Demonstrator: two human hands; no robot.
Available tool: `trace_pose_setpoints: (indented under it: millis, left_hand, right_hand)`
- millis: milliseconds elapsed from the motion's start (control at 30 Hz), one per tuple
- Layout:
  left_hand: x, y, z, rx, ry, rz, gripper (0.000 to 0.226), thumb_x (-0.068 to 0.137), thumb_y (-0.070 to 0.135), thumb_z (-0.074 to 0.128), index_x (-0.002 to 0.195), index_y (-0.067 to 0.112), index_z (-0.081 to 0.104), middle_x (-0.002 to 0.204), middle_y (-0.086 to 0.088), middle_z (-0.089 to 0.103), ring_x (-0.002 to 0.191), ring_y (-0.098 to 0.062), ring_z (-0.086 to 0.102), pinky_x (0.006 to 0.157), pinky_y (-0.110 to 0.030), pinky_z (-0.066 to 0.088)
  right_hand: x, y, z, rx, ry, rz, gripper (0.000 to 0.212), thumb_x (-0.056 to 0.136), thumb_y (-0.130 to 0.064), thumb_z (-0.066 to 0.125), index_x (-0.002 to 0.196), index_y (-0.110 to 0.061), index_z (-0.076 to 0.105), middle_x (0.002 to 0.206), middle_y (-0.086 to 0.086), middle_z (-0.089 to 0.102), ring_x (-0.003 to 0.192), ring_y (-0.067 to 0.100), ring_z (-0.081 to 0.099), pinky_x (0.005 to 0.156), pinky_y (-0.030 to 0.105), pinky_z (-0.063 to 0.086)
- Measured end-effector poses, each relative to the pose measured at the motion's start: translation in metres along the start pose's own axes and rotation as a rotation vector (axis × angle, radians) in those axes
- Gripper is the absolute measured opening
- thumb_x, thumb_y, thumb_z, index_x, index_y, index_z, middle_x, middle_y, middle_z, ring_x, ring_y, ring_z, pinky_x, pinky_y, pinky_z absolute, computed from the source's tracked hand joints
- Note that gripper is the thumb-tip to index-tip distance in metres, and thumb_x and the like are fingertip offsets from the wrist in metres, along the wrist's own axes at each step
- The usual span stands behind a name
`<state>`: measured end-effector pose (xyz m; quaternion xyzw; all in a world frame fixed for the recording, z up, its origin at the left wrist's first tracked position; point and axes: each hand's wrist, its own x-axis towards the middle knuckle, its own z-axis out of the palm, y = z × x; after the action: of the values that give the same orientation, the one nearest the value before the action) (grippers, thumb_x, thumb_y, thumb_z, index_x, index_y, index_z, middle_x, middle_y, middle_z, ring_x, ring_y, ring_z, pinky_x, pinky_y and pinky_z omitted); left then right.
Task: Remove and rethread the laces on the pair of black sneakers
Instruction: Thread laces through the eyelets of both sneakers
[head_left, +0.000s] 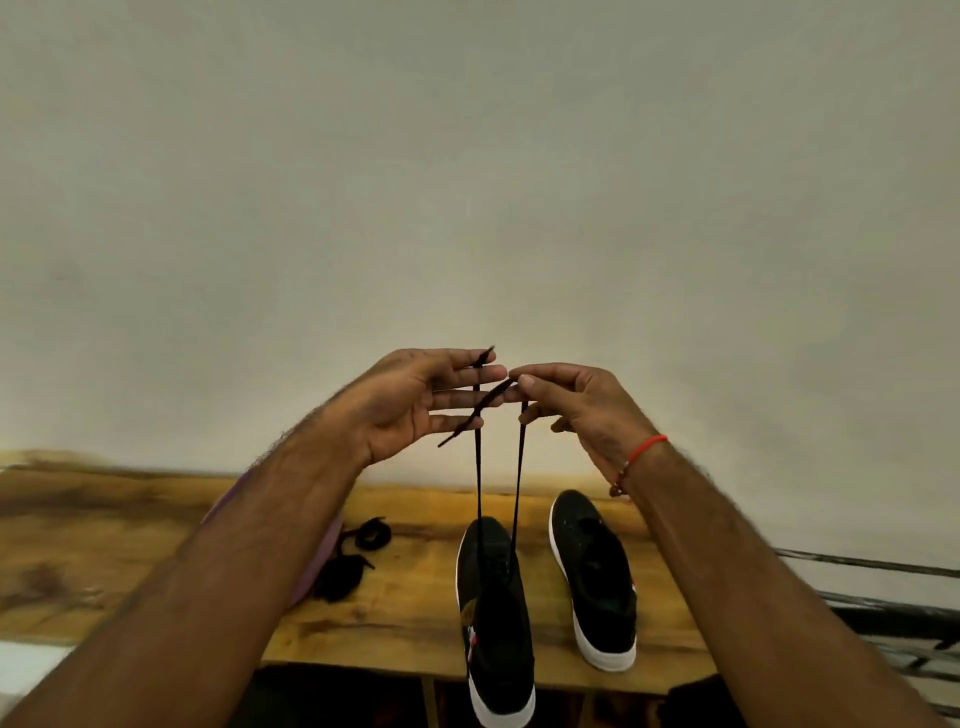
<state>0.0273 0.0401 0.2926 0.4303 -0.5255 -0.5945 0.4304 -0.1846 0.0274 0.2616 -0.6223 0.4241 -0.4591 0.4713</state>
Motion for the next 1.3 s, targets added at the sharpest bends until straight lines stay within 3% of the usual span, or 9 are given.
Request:
trace_pose_setpoints:
  millis: [100, 200, 300, 467, 533, 633, 767, 1067, 1300]
  left_hand:
    - [-0.002, 0.014, 0.004, 0.037, 0.02, 0.012, 0.035, 0.1, -0.002, 0.049, 0.129, 0.011, 0.064, 0.121, -0.003, 0.074, 0.111, -0.024, 0.071, 0.102, -0.049, 0.051]
    - [-0.004, 0.017, 0.007, 0.028, 0.067, 0.033, 0.034, 0.096, 0.0, 0.06, 0.127, 0.013, 0.065, 0.119, 0.001, 0.074, 0.109, -0.022, 0.072, 0.1, -0.048, 0.053]
    - [-0.007, 0.013, 0.01, 0.062, 0.136, 0.082, 0.029, 0.094, 0.016, 0.068, 0.123, 0.016, 0.068, 0.113, 0.003, 0.076, 0.103, -0.021, 0.074, 0.095, -0.046, 0.055]
    - [-0.006, 0.005, 0.013, 0.206, 0.327, 0.161, 0.019, 0.094, 0.034, 0.069, 0.109, 0.028, 0.076, 0.108, 0.005, 0.074, 0.083, -0.017, 0.071, 0.081, -0.039, 0.06]
    - [-0.002, 0.006, 0.014, 0.216, 0.38, 0.199, 0.017, 0.093, 0.035, 0.071, 0.107, 0.029, 0.078, 0.109, 0.009, 0.07, 0.084, -0.016, 0.065, 0.075, -0.036, 0.061]
    - [0.004, 0.007, 0.015, 0.173, 0.398, 0.245, 0.015, 0.091, 0.028, 0.074, 0.105, 0.026, 0.078, 0.103, 0.005, 0.075, 0.071, -0.011, 0.064, 0.067, -0.031, 0.059]
    - [0.013, 0.009, 0.019, 0.206, 0.461, 0.304, 0.021, 0.088, 0.027, 0.078, 0.108, 0.021, 0.076, 0.096, 0.005, 0.078, 0.059, -0.006, 0.063, 0.06, -0.026, 0.053]
    - [0.024, 0.02, 0.027, 0.211, 0.503, 0.354, 0.023, 0.087, 0.036, 0.078, 0.106, 0.024, 0.076, 0.102, 0.008, 0.073, 0.075, -0.015, 0.064, 0.063, -0.029, 0.052]
    - [0.029, 0.037, 0.024, 0.23, 0.522, 0.387, 0.027, 0.087, 0.036, 0.078, 0.11, 0.021, 0.076, 0.104, 0.005, 0.073, 0.08, -0.017, 0.064, 0.064, -0.028, 0.05]
  right_hand:
    - [0.0, -0.019, -0.001, -0.029, 0.062, -0.053, 0.016, 0.096, -0.024, 0.064, 0.105, -0.015, 0.072, 0.09, 0.0, 0.078, 0.07, 0.005, 0.065, 0.066, 0.018, 0.044]
    - [-0.002, -0.027, -0.002, -0.051, 0.013, -0.053, 0.016, 0.093, -0.02, 0.068, 0.108, -0.018, 0.072, 0.095, -0.003, 0.078, 0.078, 0.008, 0.066, 0.072, 0.024, 0.043]
    - [-0.003, -0.021, 0.004, -0.099, 0.035, -0.09, 0.019, 0.087, -0.013, 0.075, 0.105, -0.016, 0.072, 0.093, -0.003, 0.078, 0.076, 0.005, 0.068, 0.067, 0.017, 0.049]
    - [0.003, -0.01, 0.008, -0.139, 0.174, -0.135, 0.009, 0.088, -0.024, 0.075, 0.095, -0.019, 0.071, 0.085, -0.003, 0.076, 0.069, 0.0, 0.066, 0.069, 0.022, 0.051]
    - [0.007, -0.011, 0.007, -0.147, 0.242, -0.145, 0.011, 0.091, -0.03, 0.071, 0.092, -0.02, 0.072, 0.088, -0.004, 0.074, 0.073, 0.003, 0.063, 0.069, 0.019, 0.047]
    - [0.012, -0.018, 0.007, -0.078, 0.271, -0.148, 0.012, 0.096, -0.024, 0.065, 0.099, -0.016, 0.073, 0.092, 0.0, 0.074, 0.074, 0.004, 0.062, 0.06, 0.008, 0.044]
    - [0.018, -0.026, 0.009, 0.001, 0.267, -0.181, 0.014, 0.097, -0.023, 0.063, 0.104, -0.015, 0.072, 0.084, 0.001, 0.076, 0.066, -0.002, 0.063, 0.058, 0.006, 0.044]
    - [0.032, -0.036, 0.015, -0.01, 0.24, -0.241, 0.014, 0.096, -0.027, 0.064, 0.102, -0.017, 0.071, 0.077, 0.001, 0.076, 0.078, 0.008, 0.07, 0.074, 0.025, 0.054]
    - [0.04, -0.048, 0.018, -0.014, 0.23, -0.271, 0.018, 0.097, -0.032, 0.062, 0.103, -0.016, 0.07, 0.078, 0.0, 0.076, 0.073, 0.005, 0.068, 0.073, 0.02, 0.049]
